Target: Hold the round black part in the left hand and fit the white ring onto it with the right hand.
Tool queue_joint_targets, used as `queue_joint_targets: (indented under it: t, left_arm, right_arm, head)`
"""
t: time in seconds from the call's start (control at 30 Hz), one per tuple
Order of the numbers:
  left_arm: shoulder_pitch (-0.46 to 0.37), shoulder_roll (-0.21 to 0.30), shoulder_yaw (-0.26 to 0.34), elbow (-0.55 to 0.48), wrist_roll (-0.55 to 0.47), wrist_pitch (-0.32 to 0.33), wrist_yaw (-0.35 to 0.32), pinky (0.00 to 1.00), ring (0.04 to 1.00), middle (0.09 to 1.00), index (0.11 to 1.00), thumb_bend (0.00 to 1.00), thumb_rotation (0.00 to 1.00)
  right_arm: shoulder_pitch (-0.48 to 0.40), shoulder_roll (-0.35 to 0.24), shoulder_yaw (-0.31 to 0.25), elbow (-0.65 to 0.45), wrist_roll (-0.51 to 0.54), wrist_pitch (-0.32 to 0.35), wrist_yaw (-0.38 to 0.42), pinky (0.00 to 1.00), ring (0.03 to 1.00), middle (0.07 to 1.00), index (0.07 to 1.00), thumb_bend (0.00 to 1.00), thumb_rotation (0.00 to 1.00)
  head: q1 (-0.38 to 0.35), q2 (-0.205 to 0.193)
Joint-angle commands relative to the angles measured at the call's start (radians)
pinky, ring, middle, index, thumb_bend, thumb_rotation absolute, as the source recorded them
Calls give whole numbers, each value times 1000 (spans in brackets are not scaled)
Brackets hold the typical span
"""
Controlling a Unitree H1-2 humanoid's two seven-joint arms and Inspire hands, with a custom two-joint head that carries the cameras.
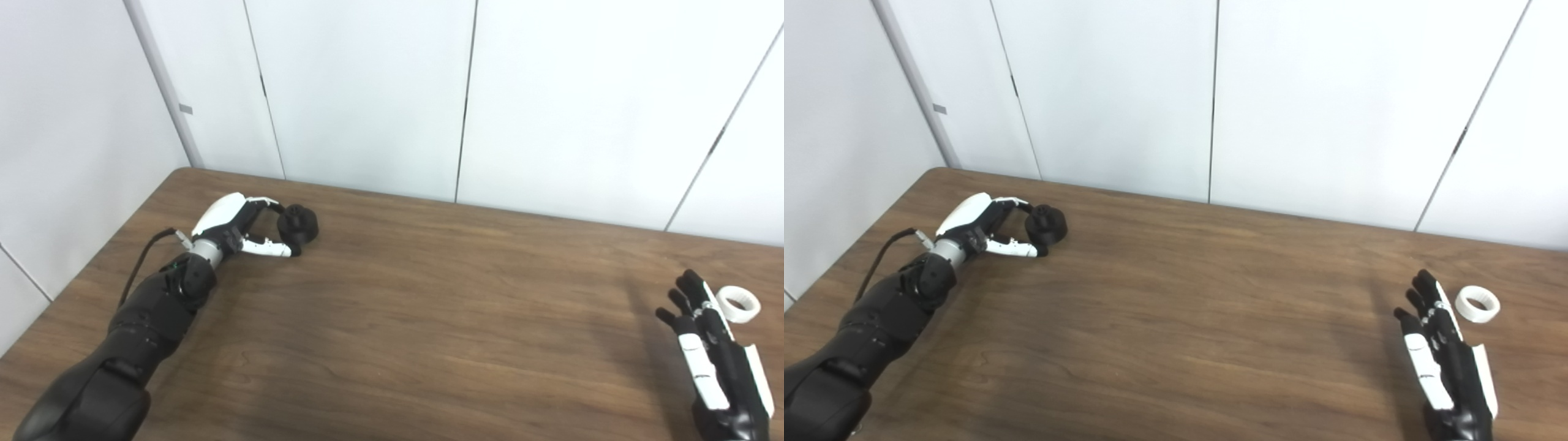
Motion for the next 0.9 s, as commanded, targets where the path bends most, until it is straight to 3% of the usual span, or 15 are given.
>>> queue_joint_targets:
  t: [0.0, 0.53, 0.87]
  left_arm:
    - [-35, 24, -11, 4, 16, 3, -14, 974, 942, 884, 769, 1000, 322]
    - [-63, 8, -36, 39, 12, -22, -12, 923, 933, 873, 752, 1000, 331]
    - [-73, -6, -41, 53, 5, -23, -20, 983, 945, 871, 757, 1000, 330]
  right_arm:
    - [50, 31, 12, 18, 2, -8, -12, 861, 942, 955, 937, 344, 716]
    - [49, 36, 11, 20, 7, -5, -8, 851, 937, 952, 931, 353, 718]
    - [52, 36, 15, 10, 1, 10, -8, 861, 945, 956, 934, 343, 720]
  head:
    - [-1, 1]
    - [-8, -1]
    - [-11, -1]
